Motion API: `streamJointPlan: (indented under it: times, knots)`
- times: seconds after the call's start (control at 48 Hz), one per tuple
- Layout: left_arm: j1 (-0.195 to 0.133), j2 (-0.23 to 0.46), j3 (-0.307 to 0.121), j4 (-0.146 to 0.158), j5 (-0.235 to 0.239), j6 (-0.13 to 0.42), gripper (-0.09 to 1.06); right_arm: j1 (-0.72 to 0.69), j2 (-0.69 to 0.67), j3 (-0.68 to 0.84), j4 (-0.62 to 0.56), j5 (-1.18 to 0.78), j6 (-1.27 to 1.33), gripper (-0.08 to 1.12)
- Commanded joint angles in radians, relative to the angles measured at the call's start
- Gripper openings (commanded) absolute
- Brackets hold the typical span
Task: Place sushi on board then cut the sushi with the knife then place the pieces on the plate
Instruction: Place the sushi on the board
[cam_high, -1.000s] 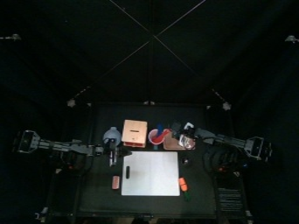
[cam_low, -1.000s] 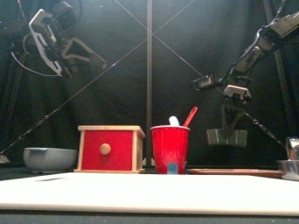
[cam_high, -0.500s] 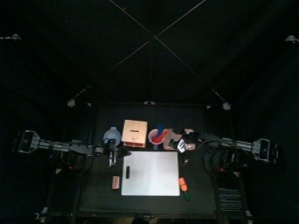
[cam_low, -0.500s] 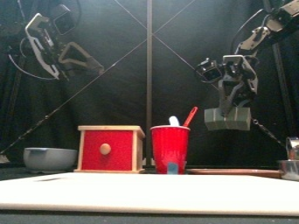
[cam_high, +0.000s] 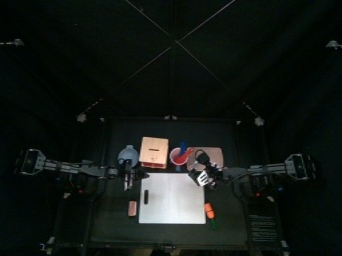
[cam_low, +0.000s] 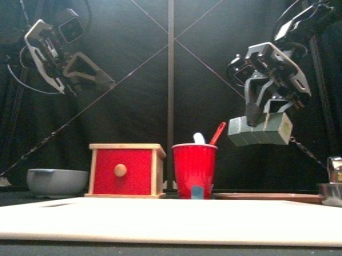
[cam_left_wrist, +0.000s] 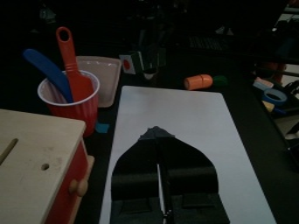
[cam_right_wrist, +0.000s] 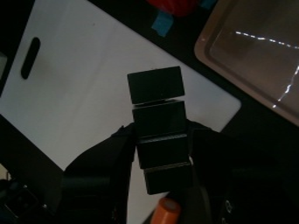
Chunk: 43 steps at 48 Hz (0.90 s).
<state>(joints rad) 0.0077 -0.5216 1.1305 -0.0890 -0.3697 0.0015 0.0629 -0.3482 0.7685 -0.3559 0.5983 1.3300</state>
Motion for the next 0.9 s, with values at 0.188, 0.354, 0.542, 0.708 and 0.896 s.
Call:
streamJointPlan:
  times: [0.188,0.354,0.542,0.708,0.896]
  knots:
    - [0.009,0.0,-0.008,0.0,0.0,0.003,-0.03,0.135,0.147,-0.138,-0.25,0.075,0.43,0.68]
    - [0.018,-0.011,-0.005,0.0,0.003,0.002,-0.03,0.189,0.249,-0.227,-0.282,0.124,0.592,0.68]
    - [0.026,-0.026,-0.002,0.002,0.003,0.003,-0.03,0.219,0.379,-0.347,-0.276,0.193,0.723,0.68]
    - [0.038,-0.038,0.005,0.005,0.003,0.005,-0.03,0.236,0.466,-0.453,-0.236,0.267,0.781,0.68]
    - [0.049,-0.048,0.005,0.005,0.003,0.005,-0.03,0.242,0.575,-0.566,-0.143,0.37,0.795,0.68]
